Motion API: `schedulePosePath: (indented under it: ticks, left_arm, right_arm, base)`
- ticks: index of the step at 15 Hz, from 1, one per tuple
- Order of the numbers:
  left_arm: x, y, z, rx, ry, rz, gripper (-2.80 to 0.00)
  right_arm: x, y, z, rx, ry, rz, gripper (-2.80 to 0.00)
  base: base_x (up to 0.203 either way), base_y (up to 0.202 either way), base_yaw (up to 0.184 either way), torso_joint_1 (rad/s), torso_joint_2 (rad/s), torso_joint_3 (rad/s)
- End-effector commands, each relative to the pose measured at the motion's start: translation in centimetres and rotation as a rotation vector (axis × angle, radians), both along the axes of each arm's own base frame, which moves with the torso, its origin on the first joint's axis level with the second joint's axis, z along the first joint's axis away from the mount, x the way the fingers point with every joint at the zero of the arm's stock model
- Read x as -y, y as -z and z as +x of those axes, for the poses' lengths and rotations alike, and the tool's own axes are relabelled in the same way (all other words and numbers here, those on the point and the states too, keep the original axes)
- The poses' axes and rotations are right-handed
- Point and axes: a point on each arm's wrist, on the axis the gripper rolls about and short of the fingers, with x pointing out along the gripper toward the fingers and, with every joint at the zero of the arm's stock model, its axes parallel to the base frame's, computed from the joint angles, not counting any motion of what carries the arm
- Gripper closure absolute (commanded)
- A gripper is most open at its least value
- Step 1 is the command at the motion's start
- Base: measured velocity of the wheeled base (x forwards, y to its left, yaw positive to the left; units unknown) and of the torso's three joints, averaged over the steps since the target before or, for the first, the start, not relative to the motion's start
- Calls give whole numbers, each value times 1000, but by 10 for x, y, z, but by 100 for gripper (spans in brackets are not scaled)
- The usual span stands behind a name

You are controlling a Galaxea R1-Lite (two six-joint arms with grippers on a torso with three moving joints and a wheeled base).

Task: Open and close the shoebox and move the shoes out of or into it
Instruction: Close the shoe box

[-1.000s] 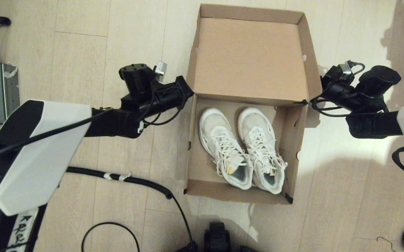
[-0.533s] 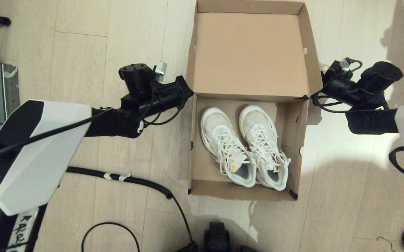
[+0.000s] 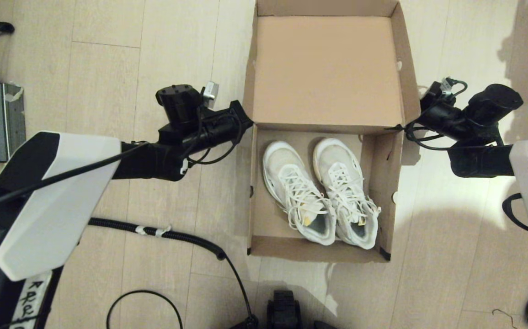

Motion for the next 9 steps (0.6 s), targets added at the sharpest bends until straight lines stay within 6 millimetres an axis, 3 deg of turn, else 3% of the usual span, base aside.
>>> schedulePosePath:
  ticks: [1, 9]
  left_arm:
    - [1, 2, 1, -5, 5, -1, 0]
    - [2, 4, 1, -7, 11, 1, 0]
  right_arm:
    - [-4, -2, -1, 11, -19, -2, 0]
    - [-17, -44, -25, 110, -96, -38, 0]
  base:
    - [0, 0, 0, 0, 0, 0]
    - [0, 0, 0, 0, 0, 0]
